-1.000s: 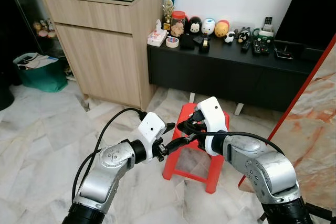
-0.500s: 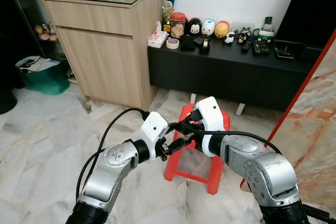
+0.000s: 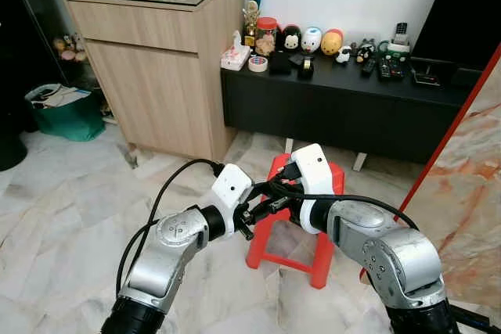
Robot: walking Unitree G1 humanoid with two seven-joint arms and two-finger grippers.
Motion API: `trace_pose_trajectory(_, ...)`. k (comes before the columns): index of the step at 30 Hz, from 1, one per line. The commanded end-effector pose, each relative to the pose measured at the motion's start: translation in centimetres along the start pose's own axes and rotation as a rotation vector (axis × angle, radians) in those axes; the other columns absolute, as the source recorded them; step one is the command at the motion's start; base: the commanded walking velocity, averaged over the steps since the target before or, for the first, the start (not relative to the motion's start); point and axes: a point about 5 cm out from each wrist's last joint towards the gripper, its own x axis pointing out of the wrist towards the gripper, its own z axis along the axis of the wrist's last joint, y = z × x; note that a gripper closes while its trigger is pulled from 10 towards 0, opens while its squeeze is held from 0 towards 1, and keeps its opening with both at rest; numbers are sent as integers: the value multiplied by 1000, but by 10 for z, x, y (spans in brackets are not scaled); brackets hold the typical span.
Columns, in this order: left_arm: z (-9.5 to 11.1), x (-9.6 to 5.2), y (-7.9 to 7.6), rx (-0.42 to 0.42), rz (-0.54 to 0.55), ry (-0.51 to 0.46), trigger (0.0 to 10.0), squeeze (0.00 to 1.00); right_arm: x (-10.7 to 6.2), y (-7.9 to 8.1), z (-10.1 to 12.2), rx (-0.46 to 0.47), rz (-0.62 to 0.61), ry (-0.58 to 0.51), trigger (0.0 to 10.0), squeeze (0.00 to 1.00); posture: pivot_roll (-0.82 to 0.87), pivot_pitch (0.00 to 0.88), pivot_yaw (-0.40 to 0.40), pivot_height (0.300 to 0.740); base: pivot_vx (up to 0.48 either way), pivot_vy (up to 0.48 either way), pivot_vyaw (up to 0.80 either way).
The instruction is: Hang keys on a hook
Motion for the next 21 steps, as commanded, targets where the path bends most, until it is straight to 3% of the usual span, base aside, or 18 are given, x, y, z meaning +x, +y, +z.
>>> trace_pose_trajectory(1,4,1,3,10,13,-24,0,0,-4,0,3,4,-4,-17,10000,0,-2,6,-3,723,0,0,0)
trace_pose_trajectory(15,8,0,2,-30,15,-62,0,0,-3,-1,1,39,-11,-24,10000,0,0,2,-6,723,0,0,0)
trace_pose_trajectory(21,7,-2,3,-34,15,-57,0,0,-2,-26,-11,180,-147,-39,10000,0,3,0,-8,723,0,0,0)
